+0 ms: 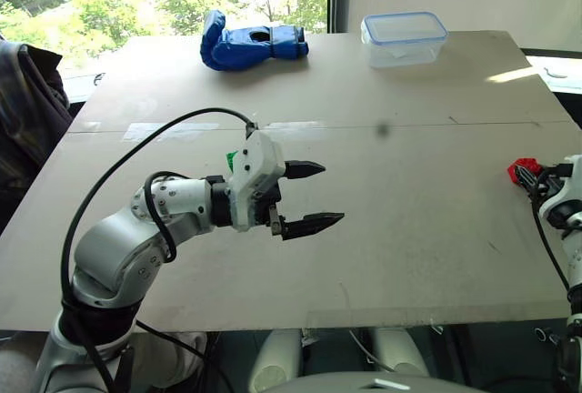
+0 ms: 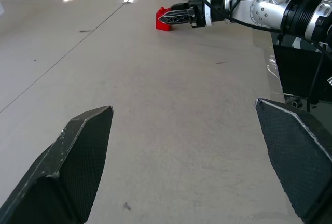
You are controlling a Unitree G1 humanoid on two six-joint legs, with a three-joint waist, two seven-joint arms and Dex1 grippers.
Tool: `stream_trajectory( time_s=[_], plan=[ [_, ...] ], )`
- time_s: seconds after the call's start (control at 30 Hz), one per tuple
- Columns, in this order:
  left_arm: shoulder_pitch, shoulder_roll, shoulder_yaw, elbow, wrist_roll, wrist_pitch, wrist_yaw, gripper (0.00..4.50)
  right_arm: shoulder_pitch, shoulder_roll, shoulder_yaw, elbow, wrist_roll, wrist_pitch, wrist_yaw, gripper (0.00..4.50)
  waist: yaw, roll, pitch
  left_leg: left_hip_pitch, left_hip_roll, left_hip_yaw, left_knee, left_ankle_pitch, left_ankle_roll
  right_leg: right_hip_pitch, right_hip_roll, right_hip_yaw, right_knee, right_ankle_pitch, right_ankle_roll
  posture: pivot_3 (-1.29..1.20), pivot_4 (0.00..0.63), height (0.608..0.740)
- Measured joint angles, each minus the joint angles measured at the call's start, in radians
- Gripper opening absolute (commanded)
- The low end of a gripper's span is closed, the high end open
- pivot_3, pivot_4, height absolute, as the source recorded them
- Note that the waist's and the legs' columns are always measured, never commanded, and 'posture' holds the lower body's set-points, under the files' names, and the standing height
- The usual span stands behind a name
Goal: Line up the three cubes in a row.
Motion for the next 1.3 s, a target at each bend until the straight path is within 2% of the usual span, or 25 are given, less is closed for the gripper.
stream_trajectory(
  time_s=[0.13,0.2,0.33,0.43,0.47,0.53,0.7,0.87,1.03,1.3],
  plan=[
    [0.000,0.003,0.000,0.000,0.001,0.000,-0.002,4.50,0.004,0.006,0.000,-0.011,0.001,0.000,0.000,1.27,0.000,0.000,0.000,0.000,0.000,0.000,0.000,0.000,0.000,0.000,0.000,0.000,0.000,0.000,0.000,0.00,0.150,0.740],
    [0.000,0.005,0.000,0.000,0.002,0.000,-0.002,4.50,0.044,0.027,0.006,-0.085,0.008,0.020,0.000,1.27,0.001,0.000,0.000,0.000,0.000,-0.001,0.000,0.000,0.000,0.000,0.000,0.000,0.000,0.000,0.000,0.00,0.150,0.740],
    [0.011,0.016,-0.001,0.000,0.004,-0.001,-0.005,4.50,0.150,0.082,0.041,-0.318,0.032,0.100,-0.015,1.27,0.001,0.000,0.000,-0.001,0.001,-0.001,0.000,0.000,0.000,0.000,0.000,0.000,0.000,0.000,0.000,0.00,0.150,0.740],
    [0.030,0.031,-0.002,0.001,0.015,-0.013,-0.014,4.50,0.273,0.155,0.079,-0.566,0.028,0.160,-0.087,1.27,0.004,0.000,0.000,-0.001,0.001,-0.002,-0.001,0.000,0.000,-0.001,0.000,-0.001,0.000,0.000,0.000,0.00,0.150,0.740],
    [0.044,0.045,-0.003,0.001,0.026,-0.022,-0.023,4.50,0.366,0.207,0.137,-0.725,0.021,0.194,-0.123,1.27,0.004,0.001,0.000,-0.001,0.001,-0.003,-0.003,0.001,-0.002,-0.002,0.000,-0.001,0.000,0.000,0.000,0.00,0.150,0.740],
    [0.050,0.048,-0.006,0.004,0.033,-0.027,-0.031,4.50,0.441,0.271,0.212,-0.858,0.017,0.243,-0.171,1.27,0.004,0.001,0.000,-0.002,0.001,-0.003,-0.004,0.002,-0.004,-0.003,0.000,0.000,0.001,0.000,0.000,0.00,0.150,0.740],
    [0.080,0.075,-0.023,0.021,0.079,-0.070,-0.075,4.50,0.510,0.368,0.346,-1.097,-0.033,0.337,-0.304,1.27,0.001,0.000,0.000,-0.001,0.000,-0.001,-0.004,0.003,-0.005,-0.004,0.000,0.001,0.001,0.000,0.000,0.00,0.150,0.740],
    [0.113,0.084,-0.051,0.040,0.121,-0.101,-0.106,4.50,0.511,0.436,0.438,-1.133,-0.104,0.363,-0.391,1.27,0.002,0.000,0.000,-0.002,0.000,-0.001,-0.006,0.004,-0.007,-0.006,0.001,0.001,0.000,0.000,0.000,0.00,0.150,0.740],
    [0.134,0.086,-0.055,0.049,0.144,-0.113,-0.116,4.50,0.510,0.456,0.486,-1.134,-0.148,0.403,-0.427,1.27,0.003,0.000,0.000,-0.002,0.000,-0.002,-0.009,0.005,-0.008,-0.007,0.001,0.001,0.000,0.000,0.000,0.00,0.150,0.740],
    [0.152,0.087,-0.054,0.049,0.155,-0.115,-0.121,4.50,0.514,0.448,0.514,-1.137,-0.116,0.429,-0.367,1.27,0.001,0.000,0.000,-0.002,0.000,-0.002,-0.009,0.003,-0.005,-0.007,0.001,0.001,0.000,0.000,0.000,0.00,0.150,0.740]
  ],
)
